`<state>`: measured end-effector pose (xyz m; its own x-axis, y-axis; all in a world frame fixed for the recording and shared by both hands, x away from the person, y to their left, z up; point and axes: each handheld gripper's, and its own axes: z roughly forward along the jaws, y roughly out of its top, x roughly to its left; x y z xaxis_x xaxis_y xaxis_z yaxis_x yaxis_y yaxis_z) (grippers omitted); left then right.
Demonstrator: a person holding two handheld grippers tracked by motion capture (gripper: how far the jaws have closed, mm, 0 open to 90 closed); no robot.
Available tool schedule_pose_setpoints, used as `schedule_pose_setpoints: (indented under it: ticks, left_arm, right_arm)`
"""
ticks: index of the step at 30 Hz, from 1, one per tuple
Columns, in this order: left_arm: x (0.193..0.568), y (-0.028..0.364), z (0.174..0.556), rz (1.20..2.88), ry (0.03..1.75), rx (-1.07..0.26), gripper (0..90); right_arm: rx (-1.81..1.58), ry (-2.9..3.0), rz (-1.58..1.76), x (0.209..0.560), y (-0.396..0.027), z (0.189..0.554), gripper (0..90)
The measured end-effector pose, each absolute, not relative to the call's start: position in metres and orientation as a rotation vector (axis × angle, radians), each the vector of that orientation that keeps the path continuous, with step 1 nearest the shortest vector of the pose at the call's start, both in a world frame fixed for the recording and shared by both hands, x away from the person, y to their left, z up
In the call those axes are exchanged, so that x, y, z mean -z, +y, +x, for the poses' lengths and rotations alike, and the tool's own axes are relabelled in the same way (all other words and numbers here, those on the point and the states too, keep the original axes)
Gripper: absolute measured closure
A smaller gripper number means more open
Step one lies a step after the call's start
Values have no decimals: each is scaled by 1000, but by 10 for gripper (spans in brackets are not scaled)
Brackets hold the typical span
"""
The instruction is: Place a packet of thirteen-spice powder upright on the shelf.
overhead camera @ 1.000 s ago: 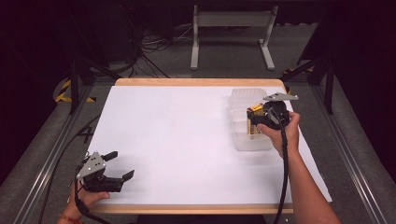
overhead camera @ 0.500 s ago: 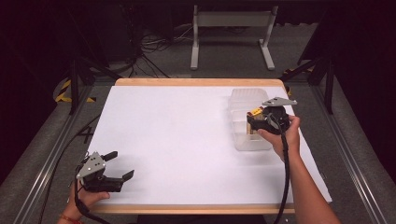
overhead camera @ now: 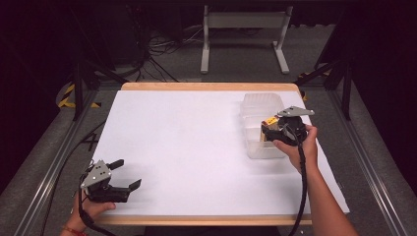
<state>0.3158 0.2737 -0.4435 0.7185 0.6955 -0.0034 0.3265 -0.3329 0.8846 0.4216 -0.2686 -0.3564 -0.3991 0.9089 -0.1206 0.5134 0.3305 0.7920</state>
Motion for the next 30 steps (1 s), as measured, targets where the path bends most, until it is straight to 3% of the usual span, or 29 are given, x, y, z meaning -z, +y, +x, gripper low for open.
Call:
schedule_pose_setpoints:
  ticks: [30]
  left_arm:
    - [443, 275, 315, 1934, 786, -470, 64]
  right_arm:
    - [-899, 2060, 1206, 360, -282, 410, 243]
